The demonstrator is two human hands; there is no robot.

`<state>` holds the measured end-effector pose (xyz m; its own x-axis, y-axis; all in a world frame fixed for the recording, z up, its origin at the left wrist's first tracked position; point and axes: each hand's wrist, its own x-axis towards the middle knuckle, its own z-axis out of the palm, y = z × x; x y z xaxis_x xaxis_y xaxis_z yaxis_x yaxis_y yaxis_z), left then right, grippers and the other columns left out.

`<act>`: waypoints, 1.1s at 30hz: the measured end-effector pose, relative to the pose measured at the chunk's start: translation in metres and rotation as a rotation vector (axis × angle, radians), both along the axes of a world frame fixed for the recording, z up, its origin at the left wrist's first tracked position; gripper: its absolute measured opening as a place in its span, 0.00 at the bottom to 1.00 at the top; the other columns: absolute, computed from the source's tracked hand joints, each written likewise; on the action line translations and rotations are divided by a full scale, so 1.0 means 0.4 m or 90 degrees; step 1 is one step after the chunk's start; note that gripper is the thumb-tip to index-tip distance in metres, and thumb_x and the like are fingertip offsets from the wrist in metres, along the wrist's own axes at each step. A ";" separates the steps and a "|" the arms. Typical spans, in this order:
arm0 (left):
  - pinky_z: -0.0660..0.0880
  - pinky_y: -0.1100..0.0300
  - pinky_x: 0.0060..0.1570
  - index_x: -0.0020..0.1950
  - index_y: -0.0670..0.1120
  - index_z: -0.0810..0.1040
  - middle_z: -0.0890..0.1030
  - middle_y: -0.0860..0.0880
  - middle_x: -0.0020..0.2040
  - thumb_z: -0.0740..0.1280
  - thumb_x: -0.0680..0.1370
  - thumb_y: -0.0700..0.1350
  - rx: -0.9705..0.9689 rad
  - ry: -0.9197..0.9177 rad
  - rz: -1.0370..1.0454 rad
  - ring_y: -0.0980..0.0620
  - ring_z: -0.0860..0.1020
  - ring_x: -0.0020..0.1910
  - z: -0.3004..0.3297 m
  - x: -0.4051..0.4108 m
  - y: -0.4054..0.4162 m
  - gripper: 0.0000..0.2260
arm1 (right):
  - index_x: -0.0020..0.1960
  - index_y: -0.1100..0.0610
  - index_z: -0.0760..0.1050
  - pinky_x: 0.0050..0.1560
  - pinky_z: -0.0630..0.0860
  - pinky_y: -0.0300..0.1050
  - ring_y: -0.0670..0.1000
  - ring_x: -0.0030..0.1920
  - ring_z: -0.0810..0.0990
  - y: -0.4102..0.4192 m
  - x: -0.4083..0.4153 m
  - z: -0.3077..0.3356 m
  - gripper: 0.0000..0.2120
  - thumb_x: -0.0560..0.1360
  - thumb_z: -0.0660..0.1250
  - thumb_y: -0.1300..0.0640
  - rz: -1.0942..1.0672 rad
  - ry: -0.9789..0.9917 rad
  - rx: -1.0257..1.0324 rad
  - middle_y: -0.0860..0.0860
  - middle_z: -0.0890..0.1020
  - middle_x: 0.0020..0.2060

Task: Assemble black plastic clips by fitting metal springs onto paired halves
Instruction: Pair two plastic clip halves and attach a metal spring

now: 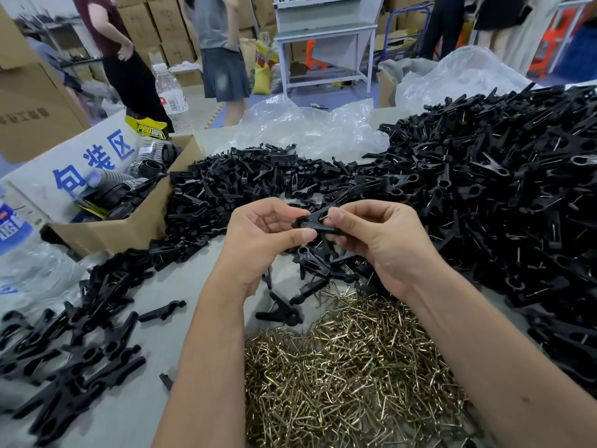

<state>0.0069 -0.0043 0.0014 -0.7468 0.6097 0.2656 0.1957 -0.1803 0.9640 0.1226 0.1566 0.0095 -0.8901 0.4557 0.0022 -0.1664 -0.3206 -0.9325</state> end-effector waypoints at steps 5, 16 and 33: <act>0.80 0.62 0.39 0.42 0.47 0.86 0.87 0.43 0.43 0.83 0.62 0.40 0.015 -0.022 -0.013 0.50 0.85 0.41 0.007 0.001 -0.007 0.12 | 0.50 0.64 0.83 0.41 0.83 0.42 0.55 0.41 0.87 0.012 0.010 0.001 0.12 0.67 0.76 0.64 0.081 0.008 -0.066 0.64 0.87 0.47; 0.82 0.55 0.46 0.40 0.48 0.87 0.87 0.42 0.45 0.86 0.57 0.43 0.039 -0.063 -0.050 0.45 0.84 0.44 0.015 0.016 -0.002 0.15 | 0.62 0.56 0.84 0.32 0.82 0.38 0.49 0.35 0.84 0.020 0.015 0.003 0.14 0.77 0.70 0.57 0.287 -0.026 -0.147 0.58 0.85 0.41; 0.81 0.58 0.41 0.40 0.49 0.87 0.87 0.42 0.43 0.83 0.58 0.44 0.019 -0.005 -0.031 0.46 0.83 0.43 -0.001 0.013 0.013 0.13 | 0.61 0.61 0.83 0.25 0.76 0.32 0.44 0.30 0.78 0.041 0.009 -0.015 0.16 0.74 0.70 0.65 0.400 -0.001 -0.379 0.57 0.78 0.37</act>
